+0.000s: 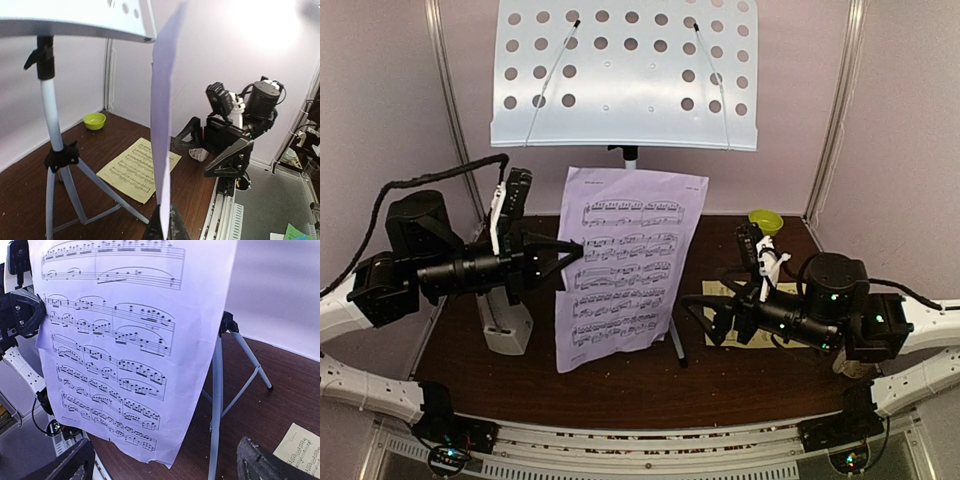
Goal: Set up the instrument practice props
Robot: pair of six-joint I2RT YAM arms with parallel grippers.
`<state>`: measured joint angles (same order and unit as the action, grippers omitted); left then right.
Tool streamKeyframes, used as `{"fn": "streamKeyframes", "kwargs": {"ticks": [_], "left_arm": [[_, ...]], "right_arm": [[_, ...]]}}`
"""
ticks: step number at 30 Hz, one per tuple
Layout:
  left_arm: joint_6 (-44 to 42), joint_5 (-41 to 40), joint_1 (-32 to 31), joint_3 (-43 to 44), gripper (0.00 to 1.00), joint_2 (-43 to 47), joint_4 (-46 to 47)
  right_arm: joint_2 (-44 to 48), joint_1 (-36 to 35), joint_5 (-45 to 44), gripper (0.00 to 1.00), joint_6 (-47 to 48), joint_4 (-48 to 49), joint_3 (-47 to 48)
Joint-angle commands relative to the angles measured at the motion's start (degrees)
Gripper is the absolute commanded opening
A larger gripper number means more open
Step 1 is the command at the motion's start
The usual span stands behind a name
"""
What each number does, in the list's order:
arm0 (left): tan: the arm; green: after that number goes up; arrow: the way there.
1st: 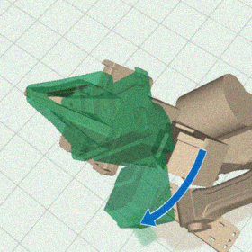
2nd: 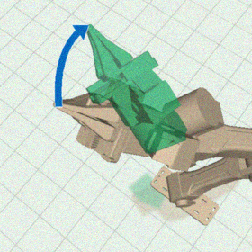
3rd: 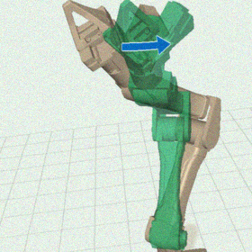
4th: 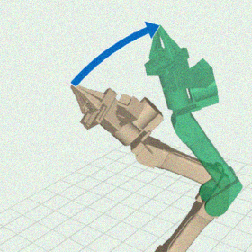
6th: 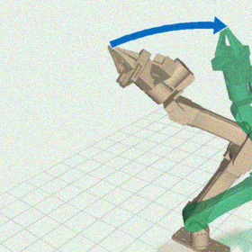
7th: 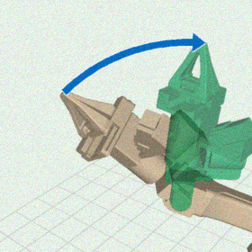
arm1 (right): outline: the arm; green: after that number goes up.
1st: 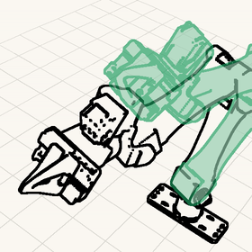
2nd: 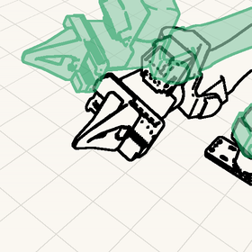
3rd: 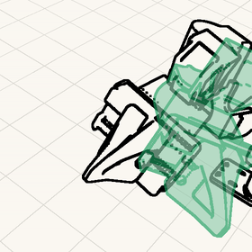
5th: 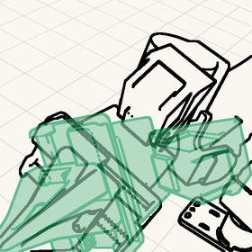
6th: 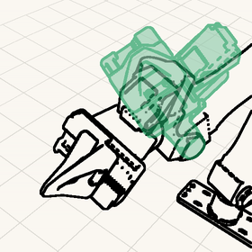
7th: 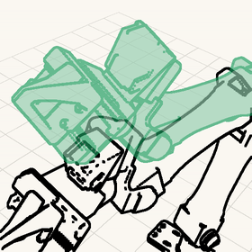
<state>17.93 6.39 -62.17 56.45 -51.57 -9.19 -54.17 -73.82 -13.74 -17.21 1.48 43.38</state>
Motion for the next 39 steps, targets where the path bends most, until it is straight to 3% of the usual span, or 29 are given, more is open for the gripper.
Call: {"fn": "streamKeyframes", "kwargs": {"ticks": [1, 10, 13, 16, 22, 23, 28, 32, 39], "left_arm": [[-5.3, 9.6, 0.6, 0.3, 0.0, 0.9, 6.9], [-4.2, 20.3, 0.9, 4.5, 0.0, -2.7, 10.3], [-1.9, 22.1, 1.8, 4.2, 0.0, -2.8, 14.3], [0.4, 21.2, 2.6, 3.9, 0.0, -3.2, 16.7], [3.6, 16.3, 3.0, 4.2, 0.0, -3.9, 18.4], [3.5, 15.3, 3.0, 4.9, 0.01, -4.2, 17.2], [0.5, 8.0, 3.0, 9.8, 0.34, -4.6, 7.4], [-3.0, 1.6, 3.0, 12.9, 0.55, -4.6, 1.2], [-9.7, -2.7, 2.9, 22.7, 0.66, -8.8, -10.6]], "right_arm": [[3.5, 0.7, 3.1, 1.0, -2.0, 0.9, -1.5], [3.2, 1.5, 11.6, 1.0, 3.1, 2.7, 3.9], [2.3, 1.5, 14.3, 0.9, 4.0, 3.3, 6.1], [2.2, 1.5, 16.3, 0.67, 3.4, 5.0, 7.0], [2.0, 1.4, 14.8, 0.0, 1.7, 4.0, 10.7], [2.0, 1.4, 13.9, 0.0, 1.7, 3.0, 11.5], [3.4, 1.4, 8.4, 0.0, 2.4, -1.3, 14.8], [2.6, 1.5, 4.5, 0.0, 3.9, -10.8, 20.5], [4.0, 1.5, 1.4, 0.0, 4.7, -16.2, 24.0]]}}
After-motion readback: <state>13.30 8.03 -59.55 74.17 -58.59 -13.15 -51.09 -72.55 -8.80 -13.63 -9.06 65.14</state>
